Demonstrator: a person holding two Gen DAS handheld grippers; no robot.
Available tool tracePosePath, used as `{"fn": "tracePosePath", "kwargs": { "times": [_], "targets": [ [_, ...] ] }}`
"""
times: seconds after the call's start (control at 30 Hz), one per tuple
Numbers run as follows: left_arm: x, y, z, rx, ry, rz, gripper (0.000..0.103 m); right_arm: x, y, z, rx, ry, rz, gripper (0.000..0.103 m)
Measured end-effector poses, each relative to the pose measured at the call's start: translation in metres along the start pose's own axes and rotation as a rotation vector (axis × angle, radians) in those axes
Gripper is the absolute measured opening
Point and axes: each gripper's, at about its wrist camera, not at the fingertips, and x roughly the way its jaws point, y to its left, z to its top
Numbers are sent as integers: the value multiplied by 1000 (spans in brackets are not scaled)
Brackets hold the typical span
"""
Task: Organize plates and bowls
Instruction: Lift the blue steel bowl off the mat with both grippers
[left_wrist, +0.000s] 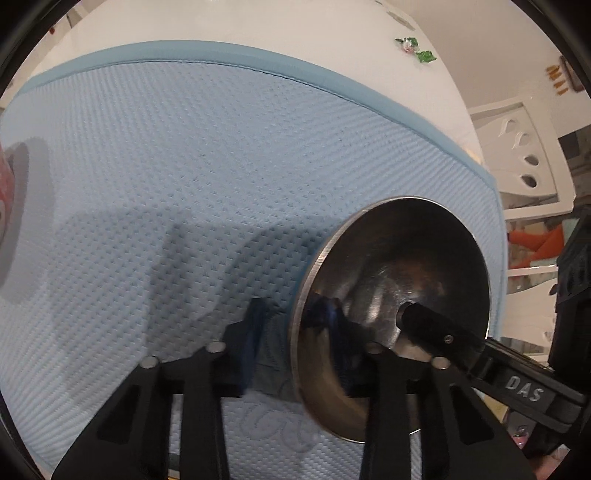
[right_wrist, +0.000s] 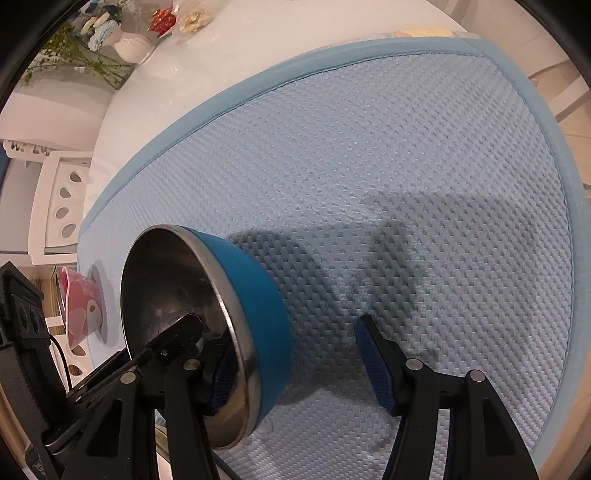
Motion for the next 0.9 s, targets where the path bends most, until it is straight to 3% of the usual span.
{"fn": "tracePosePath", "kwargs": {
  "times": [0.07,0.1,0.17,0.4,0.9],
  "targets": [
    [-1,-3,-1,-2,-7,-24,16,-1,1,-2,-8,-7,-3,43],
    [-2,-3,-2,-2,-10,-23,16,-1,2,-2,-9,-9,14,30],
    [-3,-6,-4,-3,-21,-13,15,1,3,-3,-5,8,69,17],
    [-13,18,-11,-77,-18,-55,13,5,17,-8,-44,18,60,16],
    [-44,51,-13,-143,-71,-68,13,1,66,-17,-113,11,66,16]
  ]
}}
